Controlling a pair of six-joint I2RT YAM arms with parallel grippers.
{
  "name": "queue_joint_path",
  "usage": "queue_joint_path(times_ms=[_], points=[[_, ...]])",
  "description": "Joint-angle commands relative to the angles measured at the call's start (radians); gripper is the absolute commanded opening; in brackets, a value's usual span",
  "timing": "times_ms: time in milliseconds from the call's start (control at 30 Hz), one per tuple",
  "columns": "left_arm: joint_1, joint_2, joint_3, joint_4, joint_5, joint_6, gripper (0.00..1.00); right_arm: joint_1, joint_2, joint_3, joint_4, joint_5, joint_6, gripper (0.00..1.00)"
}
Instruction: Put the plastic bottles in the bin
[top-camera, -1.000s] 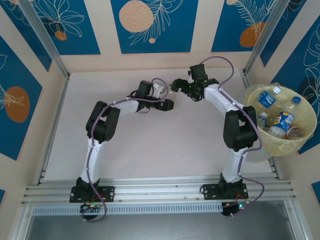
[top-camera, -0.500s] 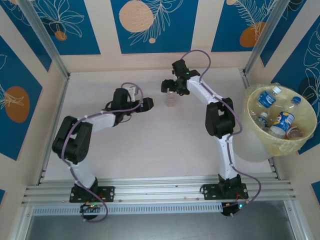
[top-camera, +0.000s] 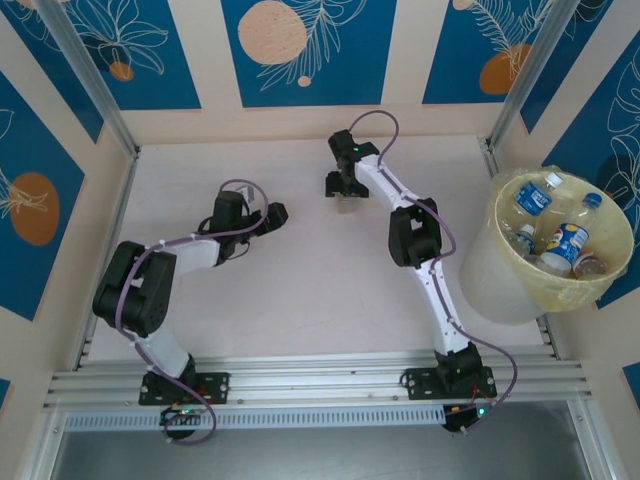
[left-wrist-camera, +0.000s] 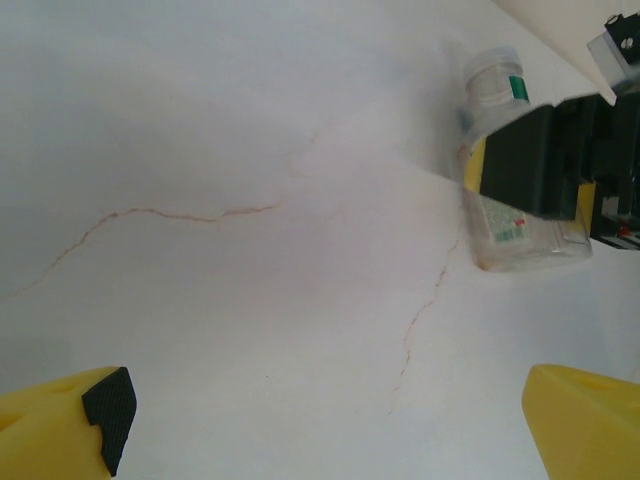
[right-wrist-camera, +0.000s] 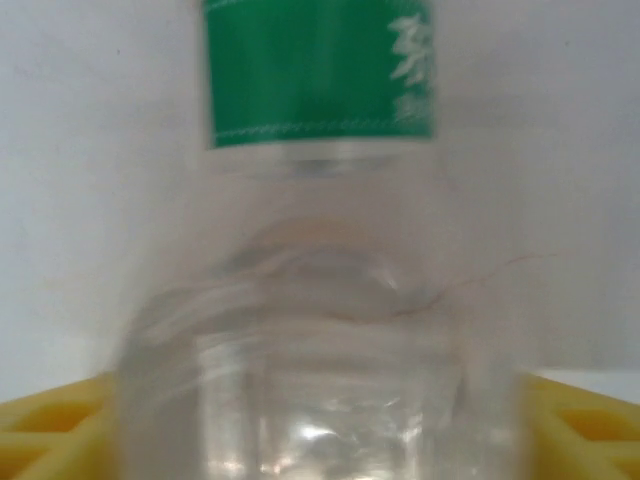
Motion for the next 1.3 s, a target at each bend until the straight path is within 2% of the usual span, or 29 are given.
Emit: queue_joint_path(times_ms=[0,67,133,333,467,633,733,900,967,1067,1167,1267], points=[[0.016,0.003,0.007,0.023,-0.003,-0.022,1.0,0.007,-0.032,0.013,-0.025,0.044,-0.013,0.56],[0.016,0.002,0.01,0.023,-0.001,-0.024,1.0,0.012,-0.109,-0.075,0.033,0.048,-0.04,0.51],[0.016,0.002,0.017,0.021,0.008,-0.025,1.0,0.019,-0.227,-0.198,0.116,0.053,-0.07,0.5],[0.01,0.011,0.063,0.004,0.081,-0.026,1.0,0.055,-0.683,-0.595,0.321,0.085,-0.213,0.48],[-0.012,0.009,0.076,0.035,0.129,-0.034,1.0,0.031,-0.961,-0.766,0.292,0.049,-0.255,0.49],[-0.069,-0.003,0.127,0.06,0.275,0.031,1.0,-0.015,-1.27,-0.86,0.15,0.041,-0.291,0.5],[-0.115,-0.024,0.155,0.032,0.294,0.1,1.0,-0.106,-1.434,-0.863,0.052,0.039,-0.278,0.5],[-0.131,-0.019,0.158,0.061,0.284,0.104,1.0,-0.383,-1.633,-0.894,-0.048,0.01,-0.336,0.51],[-0.132,-0.005,0.164,0.069,0.289,0.095,1.0,-0.5,-1.653,-0.896,-0.086,0.08,-0.354,0.53],[-0.131,0.018,0.169,0.091,0.297,0.077,1.0,-0.586,-1.665,-0.933,-0.081,0.221,-0.31,0.52],[-0.131,0.032,0.171,0.105,0.302,0.067,1.0,-0.696,-1.626,-0.94,-0.1,0.231,-0.244,0.52],[-0.131,0.03,0.167,0.094,0.3,0.079,1.0,-0.774,-1.596,-0.958,-0.091,0.135,-0.206,0.54]])
